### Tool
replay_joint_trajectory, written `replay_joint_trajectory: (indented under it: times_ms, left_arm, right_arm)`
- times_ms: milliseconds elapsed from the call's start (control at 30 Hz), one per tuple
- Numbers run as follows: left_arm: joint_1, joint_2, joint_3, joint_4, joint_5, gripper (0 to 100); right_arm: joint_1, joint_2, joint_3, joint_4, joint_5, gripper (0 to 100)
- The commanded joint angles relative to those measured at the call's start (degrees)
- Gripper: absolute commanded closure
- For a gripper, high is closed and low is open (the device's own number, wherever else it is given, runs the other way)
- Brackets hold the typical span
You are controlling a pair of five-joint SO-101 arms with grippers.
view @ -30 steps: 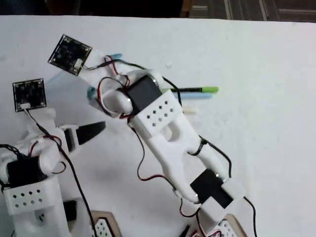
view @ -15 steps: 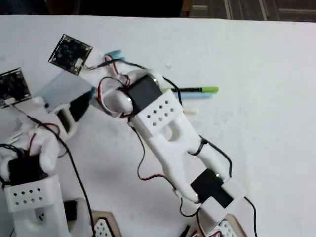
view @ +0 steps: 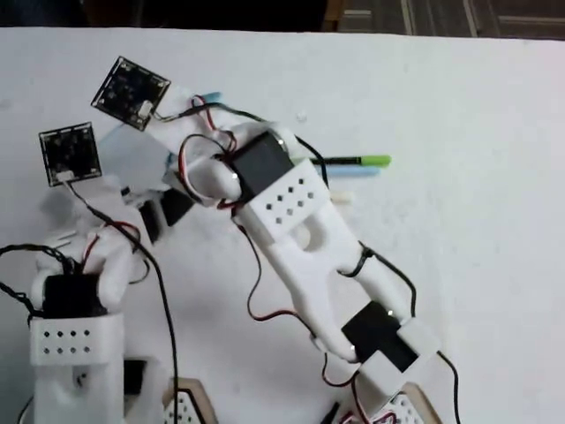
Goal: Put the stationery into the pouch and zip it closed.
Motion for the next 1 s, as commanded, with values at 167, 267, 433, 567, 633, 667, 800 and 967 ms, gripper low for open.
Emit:
replay_joint_trajectory:
  times_ms: [167, 267, 433, 567, 633, 667, 800, 967]
  left_arm:
    - [-8.13, 0.22, 2.73, -2.02, 0.09, 60]
    - [-7.78, 0.04, 7.47, -7.12, 0.09, 60]
    - [-5.32, -0.22, 8.44, -8.97, 0.35, 60]
    - [-4.26, -0.22, 5.54, -6.86, 0.53, 60]
    - [-4.44, -0.04, 4.84, -6.95, 0.53, 60]
    - [-4.53, 0.13, 4.75, -6.95, 0.53, 60]
    - [-4.97, -0.22, 4.57, -6.95, 0.53, 60]
    - [-6.2, -0.22, 3.43, -6.07, 0.53, 60]
  right_arm:
    - [-0.48, -2.77, -2.2, 0.04, -0.53, 98.1]
    - [-0.48, -2.77, -2.2, 0.04, -0.53, 98.1]
    - [-0.48, -2.77, -2.2, 0.13, -0.53, 98.1]
    - [-0.48, -2.77, -2.2, 0.13, -0.53, 98.1]
    - [-0.48, -2.86, -2.2, 0.13, -0.53, 98.1]
    - [-0.48, -2.95, -2.2, 0.13, -0.53, 98.1]
    - [-0.57, -3.21, -2.2, 0.13, -0.53, 98.1]
    - [-0.57, -3.21, -2.2, 0.22, -0.44, 98.1]
